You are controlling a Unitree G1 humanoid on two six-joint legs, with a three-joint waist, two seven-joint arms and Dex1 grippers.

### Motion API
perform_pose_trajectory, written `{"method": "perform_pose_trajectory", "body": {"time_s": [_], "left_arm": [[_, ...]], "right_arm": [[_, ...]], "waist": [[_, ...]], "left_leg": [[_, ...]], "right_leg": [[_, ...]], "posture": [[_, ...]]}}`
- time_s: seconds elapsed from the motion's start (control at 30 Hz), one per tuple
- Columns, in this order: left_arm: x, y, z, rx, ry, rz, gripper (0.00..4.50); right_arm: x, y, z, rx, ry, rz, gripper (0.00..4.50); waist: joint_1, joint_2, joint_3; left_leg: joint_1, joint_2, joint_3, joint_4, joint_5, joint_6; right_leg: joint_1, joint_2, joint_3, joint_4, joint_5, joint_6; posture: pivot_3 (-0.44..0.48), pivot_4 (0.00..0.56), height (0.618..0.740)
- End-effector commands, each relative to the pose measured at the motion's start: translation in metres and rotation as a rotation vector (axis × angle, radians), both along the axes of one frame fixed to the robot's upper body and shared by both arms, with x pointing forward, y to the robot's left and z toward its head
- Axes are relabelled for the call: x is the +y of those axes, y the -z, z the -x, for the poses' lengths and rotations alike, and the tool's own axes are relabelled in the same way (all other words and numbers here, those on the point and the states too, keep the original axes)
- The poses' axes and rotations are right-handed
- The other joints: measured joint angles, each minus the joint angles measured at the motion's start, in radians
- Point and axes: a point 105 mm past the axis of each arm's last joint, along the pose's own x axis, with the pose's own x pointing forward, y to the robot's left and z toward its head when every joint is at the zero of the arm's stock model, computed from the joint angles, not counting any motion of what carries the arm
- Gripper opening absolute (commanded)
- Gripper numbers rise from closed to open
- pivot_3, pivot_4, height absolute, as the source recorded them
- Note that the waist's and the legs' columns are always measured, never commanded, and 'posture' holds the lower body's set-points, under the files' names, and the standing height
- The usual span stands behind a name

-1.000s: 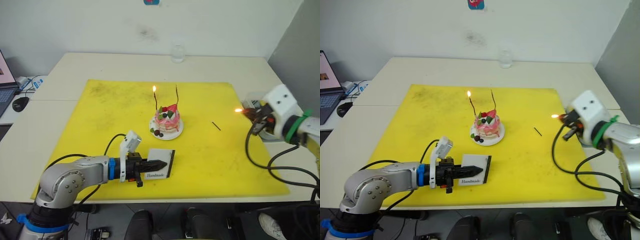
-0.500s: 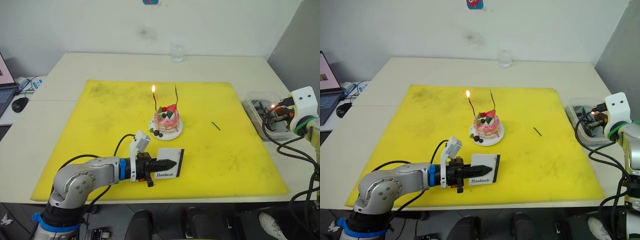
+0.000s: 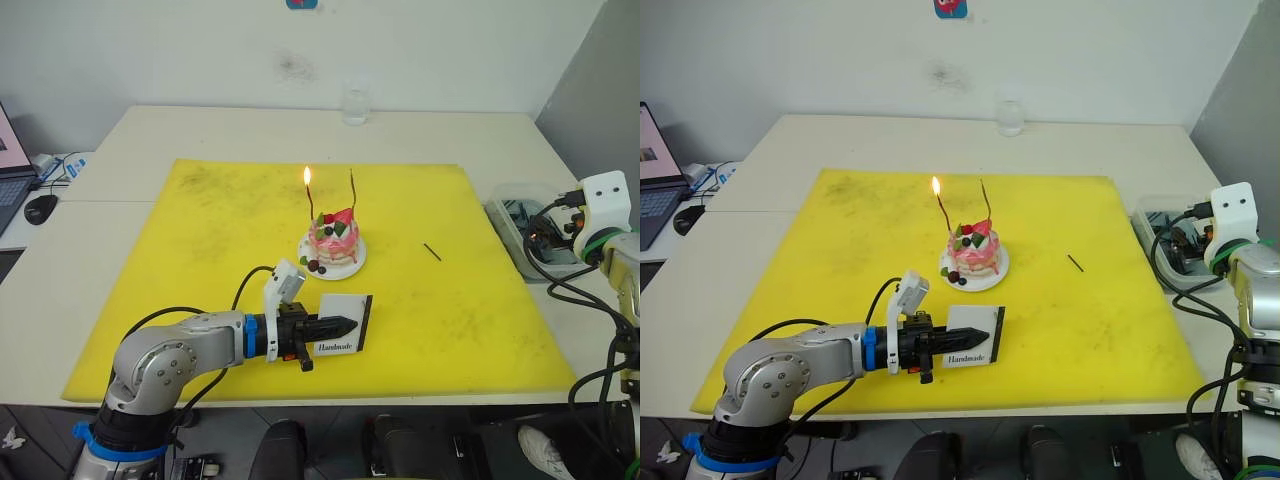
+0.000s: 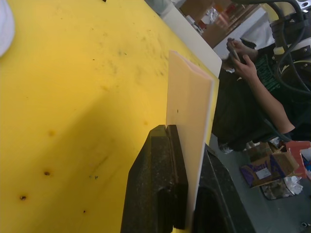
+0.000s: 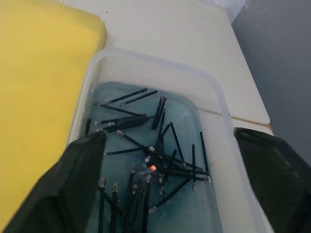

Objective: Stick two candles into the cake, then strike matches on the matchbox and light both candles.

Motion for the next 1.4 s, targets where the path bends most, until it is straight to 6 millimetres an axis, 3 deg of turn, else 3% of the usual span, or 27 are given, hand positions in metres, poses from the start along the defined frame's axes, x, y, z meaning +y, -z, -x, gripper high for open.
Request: {"method": "perform_pose_trajectory", "body": {"time_s": [0.03,0.1,0.2,0.3,0.43,0.6,0.83,1.07,1.2,1.4], "left_arm": [[-0.001,-0.007,-0.003,-0.043,-0.002,0.011,0.0],[0.001,-0.007,-0.004,-0.047,-0.007,0.007,0.0],[0.004,-0.008,-0.005,-0.052,-0.018,0.004,0.0],[0.006,-0.008,-0.006,-0.058,-0.027,-0.001,0.0],[0.01,-0.009,-0.007,-0.066,-0.036,-0.008,0.0],[0.013,-0.01,-0.008,-0.07,-0.045,-0.02,0.0],[0.018,-0.012,-0.006,-0.071,-0.054,-0.034,0.0],[0.021,-0.014,-0.005,-0.071,-0.058,-0.043,0.0],[0.022,-0.015,-0.007,-0.073,-0.057,-0.046,0.0],[0.021,-0.014,-0.008,-0.073,-0.054,-0.048,0.0]], "right_arm": [[0.011,-0.048,0.014,-0.168,-0.077,0.025,4.43],[0.028,-0.061,0.023,-0.212,-0.183,0.036,4.43],[0.065,-0.059,0.039,-0.199,-0.386,0.017,4.43],[0.104,-0.036,0.055,-0.14,-0.574,-0.046,4.43],[0.132,-0.01,0.054,-0.12,-0.665,-0.081,4.43],[0.149,0.021,0.03,-0.095,-0.652,-0.131,4.43],[0.143,0.052,0.004,-0.076,-0.581,-0.144,4.43],[0.137,0.076,-0.004,-0.022,-0.505,-0.171,4.43],[0.14,0.081,-0.004,0.011,-0.491,-0.18,3.59],[0.145,0.088,0.002,0.064,-0.499,-0.179,1.37]], "waist": [[0.0,0.0,0.0],[0.0,0.0,0.0],[0.0,0.0,0.0],[0.0,0.0,0.0],[-0.001,0.0,0.0],[-0.001,0.001,0.0],[0.002,0.001,0.001],[0.001,0.001,0.001],[0.001,0.001,0.0],[0.001,0.001,0.0]], "left_leg": [[0.0,0.0,0.0,0.0,0.0,0.0],[0.0,0.0,0.0,0.0,0.0,0.0],[0.0,0.001,-0.001,0.0,0.0,0.0],[0.001,0.002,-0.002,0.0,0.0,0.0],[0.001,0.001,-0.002,0.0,0.0,0.0],[0.001,0.0,-0.002,0.001,0.0,0.0],[0.0,0.0,-0.002,0.0,0.0,0.0],[0.0,0.001,-0.002,0.0,0.0,0.0],[0.001,0.001,-0.002,0.0,0.0,0.0],[0.001,0.0,-0.002,0.001,0.0,0.0]], "right_leg": [[0.0,0.0,0.0,0.0,0.0,0.0],[0.0,0.0,0.0,0.0,0.0,0.0],[0.0,0.0,0.0,0.0,0.0,0.001],[0.001,0.0,-0.002,0.0,0.0,0.001],[0.001,0.0,-0.001,0.0,0.0,0.001],[0.001,0.0,0.0,0.0,0.001,0.002],[0.001,0.001,0.0,0.0,0.0,0.001],[0.001,0.0,0.0,0.0,0.0,0.001],[0.001,0.0,0.0,0.001,0.0,0.001],[0.001,0.0,0.0,0.001,0.001,0.002]], "posture": [[0.0,0.15,0.74],[0.0,0.15,0.74],[0.0,0.15,0.74],[0.0,0.15,0.74],[0.0,0.15,0.74],[0.0,0.15,0.74],[0.0,0.15,0.74],[0.0,0.15,0.74],[0.0,0.15,0.74],[0.0,0.15,0.74]]}}
